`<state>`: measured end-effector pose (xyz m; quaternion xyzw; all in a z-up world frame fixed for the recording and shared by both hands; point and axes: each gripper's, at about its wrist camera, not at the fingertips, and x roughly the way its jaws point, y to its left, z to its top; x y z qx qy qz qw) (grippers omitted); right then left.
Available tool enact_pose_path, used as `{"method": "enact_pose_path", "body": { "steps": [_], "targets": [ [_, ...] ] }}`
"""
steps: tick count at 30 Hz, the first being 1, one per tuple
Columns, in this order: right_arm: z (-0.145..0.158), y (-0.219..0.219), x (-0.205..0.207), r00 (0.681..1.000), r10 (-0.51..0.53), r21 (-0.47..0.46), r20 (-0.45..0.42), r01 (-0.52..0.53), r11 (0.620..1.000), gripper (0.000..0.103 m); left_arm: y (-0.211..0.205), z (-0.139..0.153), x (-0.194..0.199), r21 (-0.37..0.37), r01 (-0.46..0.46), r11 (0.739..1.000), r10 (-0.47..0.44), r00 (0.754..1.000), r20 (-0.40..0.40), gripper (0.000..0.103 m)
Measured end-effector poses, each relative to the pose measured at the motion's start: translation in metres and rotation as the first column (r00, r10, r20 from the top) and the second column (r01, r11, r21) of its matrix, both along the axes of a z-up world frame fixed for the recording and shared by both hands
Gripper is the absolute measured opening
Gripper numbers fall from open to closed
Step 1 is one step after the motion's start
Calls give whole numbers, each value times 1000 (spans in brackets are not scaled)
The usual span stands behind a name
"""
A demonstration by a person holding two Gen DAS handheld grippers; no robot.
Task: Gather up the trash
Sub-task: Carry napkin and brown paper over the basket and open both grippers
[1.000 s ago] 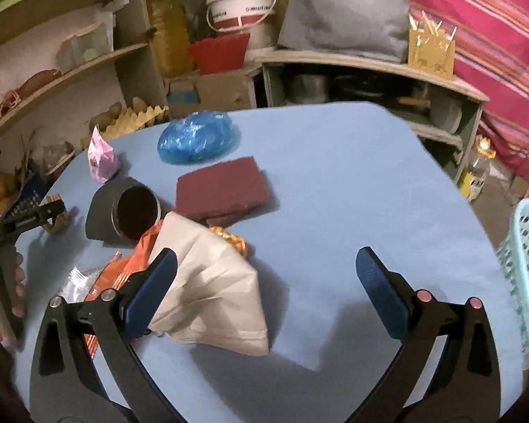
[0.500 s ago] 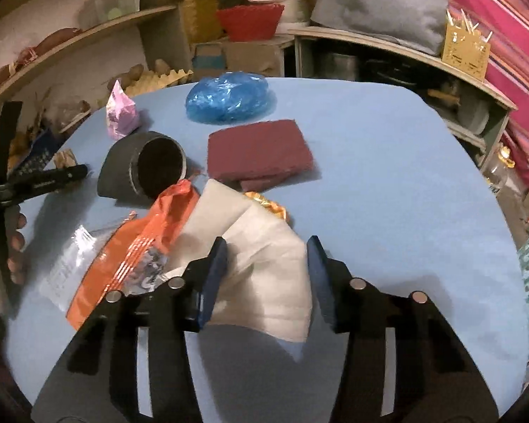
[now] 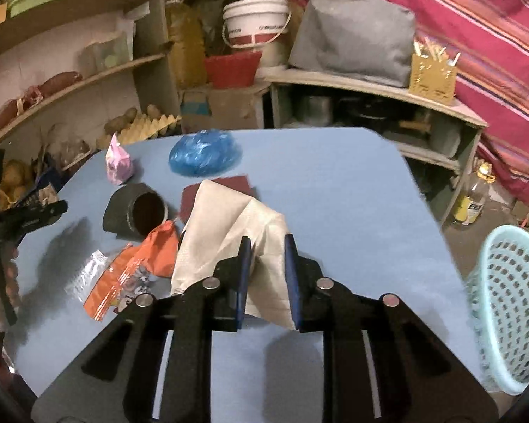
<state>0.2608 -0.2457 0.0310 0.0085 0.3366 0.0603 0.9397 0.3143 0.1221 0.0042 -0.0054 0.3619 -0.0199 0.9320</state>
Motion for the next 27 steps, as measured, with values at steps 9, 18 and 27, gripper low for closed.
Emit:
{"method": "enact_pose_path", "body": {
  "steps": [9, 18, 27],
  "targets": [
    [13, -45, -26, 998, -55, -18, 22, 56, 998, 20, -67, 34, -46, -5, 85, 996, -84, 994, 70, 50],
    [33, -120, -62, 983, -165, -27, 75, 168, 985, 20, -158, 45, -78, -18, 204, 979, -202, 975, 89, 50],
    [51, -206, -92, 951, -293, -36, 103, 297, 954, 20, -243, 43, -84, -31, 298, 954, -295, 953, 77, 50]
  ]
}}
